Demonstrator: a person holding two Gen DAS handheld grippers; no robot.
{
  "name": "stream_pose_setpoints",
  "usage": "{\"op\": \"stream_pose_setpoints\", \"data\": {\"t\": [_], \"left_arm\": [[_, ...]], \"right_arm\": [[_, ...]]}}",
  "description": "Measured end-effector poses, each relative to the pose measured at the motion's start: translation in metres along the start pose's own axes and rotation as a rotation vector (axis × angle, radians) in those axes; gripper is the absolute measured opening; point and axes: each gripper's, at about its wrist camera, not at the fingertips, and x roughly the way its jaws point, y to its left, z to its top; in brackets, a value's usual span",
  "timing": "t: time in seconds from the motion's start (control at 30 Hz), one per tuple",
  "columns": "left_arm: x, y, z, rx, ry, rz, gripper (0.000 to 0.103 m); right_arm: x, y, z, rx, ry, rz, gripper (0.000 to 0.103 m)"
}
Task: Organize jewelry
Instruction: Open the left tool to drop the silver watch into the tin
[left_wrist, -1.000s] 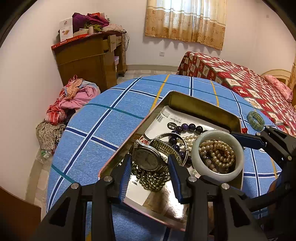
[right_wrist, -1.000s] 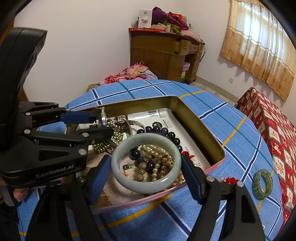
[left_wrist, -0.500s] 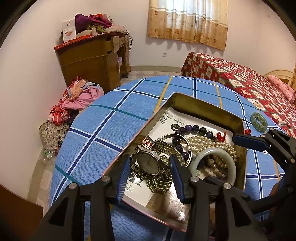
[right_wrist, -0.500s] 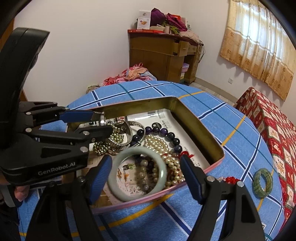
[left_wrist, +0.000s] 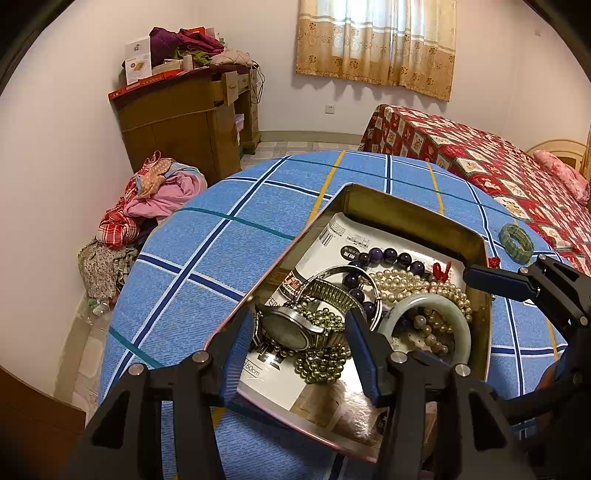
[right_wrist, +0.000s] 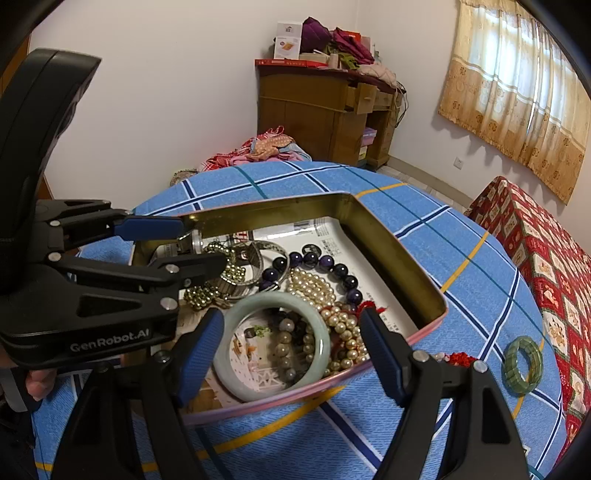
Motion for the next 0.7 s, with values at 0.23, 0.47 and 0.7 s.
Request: {"op": "stream_pose_setpoints", "data": {"t": [0.23, 0.47, 0.7], "left_arm": [[0.0002, -0.0001, 0.0, 0.0, 0.0, 0.0, 0.053], [0.0003, -0.0005, -0.0002, -0.001, 0.002, -0.005, 0.056], [-0.0003, -0.0011, -0.0003, -0.001, 0.0, -0.009, 0.058]], "right_arm": [[0.0, 0.0001, -0.0002, 0.0, 0.0, 0.0, 0.078], [0.0002, 0.0003, -0.0001, 0.0, -0.002, 0.0, 0.078], [-0.0003, 0.0002, -0.0007, -0.001, -0.002, 0.0, 0.078]]}}
